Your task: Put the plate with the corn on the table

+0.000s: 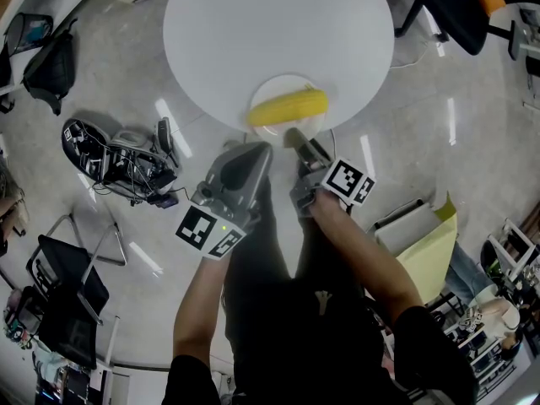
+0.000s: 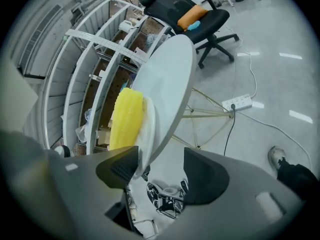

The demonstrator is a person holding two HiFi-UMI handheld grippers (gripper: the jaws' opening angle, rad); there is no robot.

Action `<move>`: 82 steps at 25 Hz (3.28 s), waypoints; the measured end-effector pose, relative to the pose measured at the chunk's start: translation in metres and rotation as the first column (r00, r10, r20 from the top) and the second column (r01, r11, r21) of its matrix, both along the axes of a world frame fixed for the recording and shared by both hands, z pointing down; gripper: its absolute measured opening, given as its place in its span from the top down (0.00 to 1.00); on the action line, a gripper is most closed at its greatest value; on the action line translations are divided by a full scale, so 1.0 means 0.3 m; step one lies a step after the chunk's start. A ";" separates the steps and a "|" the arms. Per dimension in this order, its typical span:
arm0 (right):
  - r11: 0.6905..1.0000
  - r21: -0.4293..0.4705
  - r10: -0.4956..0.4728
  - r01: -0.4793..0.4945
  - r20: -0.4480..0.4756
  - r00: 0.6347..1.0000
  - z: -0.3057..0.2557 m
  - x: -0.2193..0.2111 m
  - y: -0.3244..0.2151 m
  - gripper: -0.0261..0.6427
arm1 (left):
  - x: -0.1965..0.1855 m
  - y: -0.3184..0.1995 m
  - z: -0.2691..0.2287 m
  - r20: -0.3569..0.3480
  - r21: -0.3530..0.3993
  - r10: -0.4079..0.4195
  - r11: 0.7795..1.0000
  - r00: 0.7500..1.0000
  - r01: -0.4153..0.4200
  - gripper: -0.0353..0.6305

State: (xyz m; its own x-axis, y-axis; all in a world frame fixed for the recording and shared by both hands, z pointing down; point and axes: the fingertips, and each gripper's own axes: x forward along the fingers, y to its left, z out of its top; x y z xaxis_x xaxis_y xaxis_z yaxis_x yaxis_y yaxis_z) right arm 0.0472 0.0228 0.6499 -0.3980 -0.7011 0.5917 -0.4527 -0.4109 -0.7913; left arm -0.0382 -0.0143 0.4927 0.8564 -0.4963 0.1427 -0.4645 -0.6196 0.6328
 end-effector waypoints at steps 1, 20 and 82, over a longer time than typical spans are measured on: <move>1.000 0.000 -0.002 0.002 -0.007 1.000 -0.002 0.006 0.000 0.52 | 0.001 0.001 -0.002 0.000 0.001 0.000 1.000 1.000 0.000 0.94; 0.993 0.015 -0.113 0.116 -0.141 0.984 -0.076 0.050 0.031 0.52 | 0.015 0.020 -0.063 -0.004 0.019 -0.030 0.999 1.000 0.030 0.94; 0.857 0.201 -0.301 0.474 -0.552 0.777 -0.837 0.133 0.100 0.94 | 0.115 0.214 -0.625 0.033 0.183 -0.252 0.953 0.967 0.242 0.94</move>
State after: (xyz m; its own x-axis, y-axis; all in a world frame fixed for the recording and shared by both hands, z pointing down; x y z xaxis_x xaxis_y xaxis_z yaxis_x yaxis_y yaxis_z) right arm 0.0872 0.0530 0.3989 -0.3972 -0.7287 0.5579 -0.8738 0.1145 -0.4725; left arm -0.0037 0.0500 0.3051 0.6974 -0.7124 0.0777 -0.6478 -0.5803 0.4935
